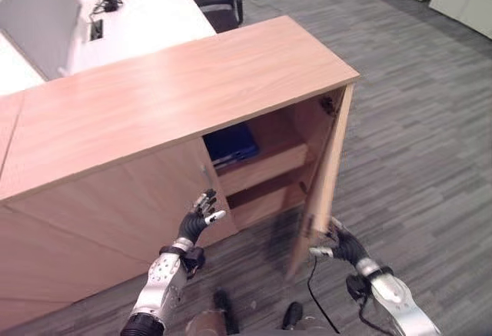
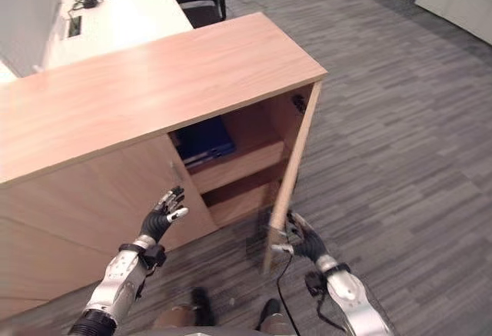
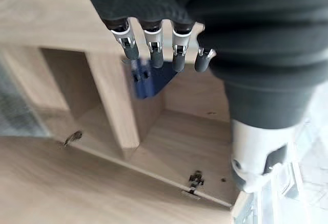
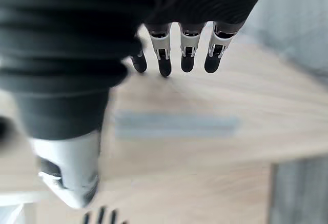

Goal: Put the empty folder in the office cabinet

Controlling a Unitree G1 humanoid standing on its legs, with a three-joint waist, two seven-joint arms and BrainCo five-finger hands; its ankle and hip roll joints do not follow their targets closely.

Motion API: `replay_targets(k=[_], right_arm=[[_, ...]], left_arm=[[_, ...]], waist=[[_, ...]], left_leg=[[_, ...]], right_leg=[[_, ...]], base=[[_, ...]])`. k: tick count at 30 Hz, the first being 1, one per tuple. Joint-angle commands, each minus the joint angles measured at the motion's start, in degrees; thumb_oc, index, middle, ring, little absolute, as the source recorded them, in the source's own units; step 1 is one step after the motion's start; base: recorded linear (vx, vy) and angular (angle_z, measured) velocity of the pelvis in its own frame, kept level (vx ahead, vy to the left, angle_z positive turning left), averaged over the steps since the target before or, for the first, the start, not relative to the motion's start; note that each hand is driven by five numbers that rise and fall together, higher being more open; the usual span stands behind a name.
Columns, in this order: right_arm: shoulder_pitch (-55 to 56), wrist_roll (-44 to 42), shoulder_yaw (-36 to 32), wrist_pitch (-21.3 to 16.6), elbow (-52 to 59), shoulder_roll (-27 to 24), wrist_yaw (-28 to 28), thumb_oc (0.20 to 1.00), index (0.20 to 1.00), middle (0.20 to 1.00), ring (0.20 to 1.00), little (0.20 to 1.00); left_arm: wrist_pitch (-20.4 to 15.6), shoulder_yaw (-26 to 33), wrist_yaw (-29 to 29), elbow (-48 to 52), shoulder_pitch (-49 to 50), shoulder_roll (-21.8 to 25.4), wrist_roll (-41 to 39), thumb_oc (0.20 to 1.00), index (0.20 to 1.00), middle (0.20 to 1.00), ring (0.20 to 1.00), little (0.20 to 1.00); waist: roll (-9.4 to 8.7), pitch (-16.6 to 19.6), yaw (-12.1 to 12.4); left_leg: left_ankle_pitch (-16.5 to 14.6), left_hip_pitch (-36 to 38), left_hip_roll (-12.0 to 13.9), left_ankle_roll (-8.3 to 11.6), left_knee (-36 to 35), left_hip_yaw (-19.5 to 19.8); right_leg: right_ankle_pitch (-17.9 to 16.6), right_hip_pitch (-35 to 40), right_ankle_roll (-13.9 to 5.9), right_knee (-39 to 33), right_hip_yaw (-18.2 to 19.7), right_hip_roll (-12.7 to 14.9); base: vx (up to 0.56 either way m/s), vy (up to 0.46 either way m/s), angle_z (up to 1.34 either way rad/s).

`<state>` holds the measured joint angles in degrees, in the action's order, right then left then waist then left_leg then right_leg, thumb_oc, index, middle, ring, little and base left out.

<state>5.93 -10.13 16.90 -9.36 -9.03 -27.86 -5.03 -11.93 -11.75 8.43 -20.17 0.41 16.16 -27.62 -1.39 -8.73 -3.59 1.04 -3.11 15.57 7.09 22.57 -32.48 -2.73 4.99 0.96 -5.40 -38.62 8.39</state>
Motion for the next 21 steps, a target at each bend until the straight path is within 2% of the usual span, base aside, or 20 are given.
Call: replay_targets(k=[1, 4, 5, 6, 7, 8, 9, 10, 11, 12, 13, 14, 15, 18, 21], right_arm=[[-3.2, -1.4, -2.2, -3.2, 2.2, 4.8, -0.8, 1.000, 1.000, 1.000, 1.000, 1.000], [-4.0, -1.1, -1.4, -2.6, 1.7, 6.2, -0.9, 1.000, 1.000, 1.000, 1.000, 1.000], [-4.3, -0.9, -1.2, -2.6, 2.0, 6.7, -0.9, 1.000, 1.000, 1.000, 1.000, 1.000], [-4.5, -0.9, -1.2, -2.6, 2.2, 7.0, -0.8, 1.000, 1.000, 1.000, 1.000, 1.000], [-5.7, -0.6, -1.5, -2.3, 1.7, 8.4, -0.3, 1.000, 1.000, 1.000, 1.000, 1.000], [-5.8, -0.6, -1.5, -2.3, 1.6, 8.4, -0.3, 1.000, 1.000, 1.000, 1.000, 1.000], [-5.9, -0.8, -2.2, -2.6, 1.4, 8.7, 0.3, 1.000, 1.000, 1.000, 1.000, 1.000], [-5.9, -0.8, -2.2, -2.6, 1.4, 8.7, 0.3, 1.000, 1.000, 1.000, 1.000, 1.000], [-6.3, -1.7, -3.4, -2.8, 1.1, 8.7, 1.3, 1.000, 1.000, 1.000, 1.000, 1.000], [-6.3, -1.7, -3.4, -2.8, 1.1, 8.7, 1.3, 1.000, 1.000, 1.000, 1.000, 1.000], [-7.2, -3.9, -6.9, -3.5, -1.4, 7.9, 4.0, 1.000, 1.000, 1.000, 1.000, 1.000], [-7.7, -4.3, -8.3, -3.5, -1.8, 7.6, 5.0, 1.000, 1.000, 1.000, 1.000, 1.000], [-8.6, -4.4, -9.8, -3.7, -3.1, 7.1, 5.8, 1.000, 1.000, 1.000, 1.000, 1.000], [-11.5, -4.2, -12.6, -3.6, -8.8, 5.2, 8.0, 1.000, 1.000, 1.000, 1.000, 1.000], [-15.2, -5.2, -14.1, -3.4, -15.5, 2.2, 9.8, 1.000, 1.000, 1.000, 1.000, 1.000]], left_arm=[[-2.8, 0.0, 0.0, 4.0, 1.2, 3.4, 1.8, 1.000, 1.000, 1.000, 1.000, 1.000], [-2.9, 0.1, 0.0, 5.1, 0.8, 4.1, 2.0, 1.000, 1.000, 1.000, 1.000, 1.000], [-2.9, 0.3, 0.1, 5.9, 1.0, 4.5, 2.3, 1.000, 1.000, 1.000, 1.000, 1.000], [-3.0, 0.4, 0.2, 6.3, 1.2, 4.7, 2.3, 1.000, 1.000, 1.000, 1.000, 1.000], [-3.1, 0.5, 0.0, 6.6, 1.5, 5.4, 2.9, 1.000, 1.000, 1.000, 1.000, 1.000], [-3.1, 0.5, 0.0, 6.6, 1.5, 5.4, 2.9, 1.000, 1.000, 1.000, 1.000, 1.000], [-3.3, 0.3, -0.2, 6.4, 1.3, 5.6, 3.2, 1.000, 1.000, 1.000, 1.000, 1.000], [-3.3, 0.3, -0.2, 6.4, 1.3, 5.6, 3.2, 1.000, 1.000, 1.000, 1.000, 1.000], [-3.4, -0.1, -0.2, 6.3, 1.1, 5.7, 3.2, 1.000, 1.000, 1.000, 1.000, 1.000], [-3.4, -0.1, -0.2, 6.3, 1.1, 5.7, 3.2, 1.000, 1.000, 1.000, 1.000, 1.000], [-3.2, -0.8, 0.4, 5.9, 1.0, 5.8, 2.1, 1.000, 1.000, 1.000, 1.000, 1.000], [-3.1, -1.0, 0.9, 6.2, 1.1, 5.9, 1.5, 1.000, 1.000, 1.000, 1.000, 1.000], [-3.0, -0.8, 1.5, 6.4, 1.4, 6.2, 1.4, 1.000, 1.000, 1.000, 1.000, 1.000], [-2.7, -0.2, 2.8, 6.8, 3.2, 6.6, 0.4, 1.000, 1.000, 1.000, 1.000, 1.000], [-1.8, -0.1, 4.0, 7.5, 4.8, 7.0, -1.7, 1.000, 1.000, 1.000, 1.000, 1.000]], waist=[[0.10, 3.0, 1.1], [-0.19, 2.3, 2.5], [-0.01, 2.3, 3.0], [-0.03, 2.0, 3.4], [0.26, 1.2, 4.1], [0.28, 1.4, 4.1], [0.66, 1.3, 4.2], [0.69, 1.4, 4.2], [0.90, 1.4, 3.9], [0.90, 1.4, 3.9], [0.79, 1.8, 3.6], [0.40, 2.2, 3.8], [0.13, 2.7, 4.3], [-0.54, 4.4, 6.1], [-0.97, 5.0, 7.6]], left_leg=[[-5.6, 7.0, -4.1, -1.02, -14.6, 7.9], [-5.0, 6.5, -6.1, -2.26, -16.8, 10.7], [-5.2, 6.9, -6.9, -3.24, -18.2, 11.5], [-4.2, 6.7, -7.8, -4.49, -19.2, 11.0], [-3.4, 8.4, -10.5, -6.33, -23.5, 15.3], [-3.1, 8.2, -10.5, -6.39, -23.6, 15.3], [-2.8, 8.5, -10.5, -6.43, -24.6, 16.8], [-2.7, 8.5, -10.4, -6.42, -24.6, 16.8], [-2.6, 8.8, -10.7, -6.44, -25.5, 18.8], [-2.6, 8.8, -10.7, -6.44, -25.5, 18.8], [-2.4, 8.6, -11.6, -5.93, -25.9, 24.5], [-2.3, 8.2, -12.2, -5.90, -26.0, 26.0], [-2.3, 8.4, -12.5, -5.84, -26.3, 27.0], [-2.3, 8.6, -12.3, -5.43, -26.6, 28.3], [-2.1, 8.7, -12.2, -4.87, -26.6, 29.9]], right_leg=[[5.6, 1.7, -7.76, 7.3, 9.3, 2.3], [5.4, 0.0, -9.31, 14.1, 7.7, 4.6], [5.8, -0.9, -10.16, 17.1, 7.7, 5.6], [4.1, -2.3, -10.49, 20.0, 6.5, 7.1], [-2.5, -6.7, -15.44, 29.5, 11.8, 10.1], [-2.9, -6.9, -15.40, 29.3, 11.8, 10.1], [-2.6, -8.1, -15.89, 29.9, 15.3, 8.8], [-2.6, -8.1, -15.89, 29.8, 15.3, 8.8], [-0.9, -8.6, -15.73, 28.9, 19.4, 6.9], [-0.9, -8.6, -15.73, 28.9, 19.4, 6.9], [5.3, -7.2, -13.45, 19.1, 28.7, 2.9], [5.4, -6.1, -12.71, 15.6, 30.3, 2.5], [5.0, -5.1, -12.43, 13.8, 30.5, 2.3], [4.4, -1.8, -12.15, 10.2, 28.0, 2.1], [4.3, 0.9, -11.65, 7.5, 25.7, 1.8]], base=[[0.03, 0.203, 1.67], [-0.01, 0.202, 1.54], [-0.08, 0.231, 1.46], [-0.01, 0.300, 1.32], [-0.01, 0.220, 0.83], [0.07, 0.143, 0.68], [0.01, 0.013, 0.96], [0.05, 0.014, 1.05], [0.04, 0.004, 0.81], [0.23, -0.077, 0.55], [0.19, -0.103, 0.60], [0.22, -0.157, 0.92], [0.06, -0.116, 1.20], [0.11, -0.156, 1.23], [0.05, -0.122, 0.31]])
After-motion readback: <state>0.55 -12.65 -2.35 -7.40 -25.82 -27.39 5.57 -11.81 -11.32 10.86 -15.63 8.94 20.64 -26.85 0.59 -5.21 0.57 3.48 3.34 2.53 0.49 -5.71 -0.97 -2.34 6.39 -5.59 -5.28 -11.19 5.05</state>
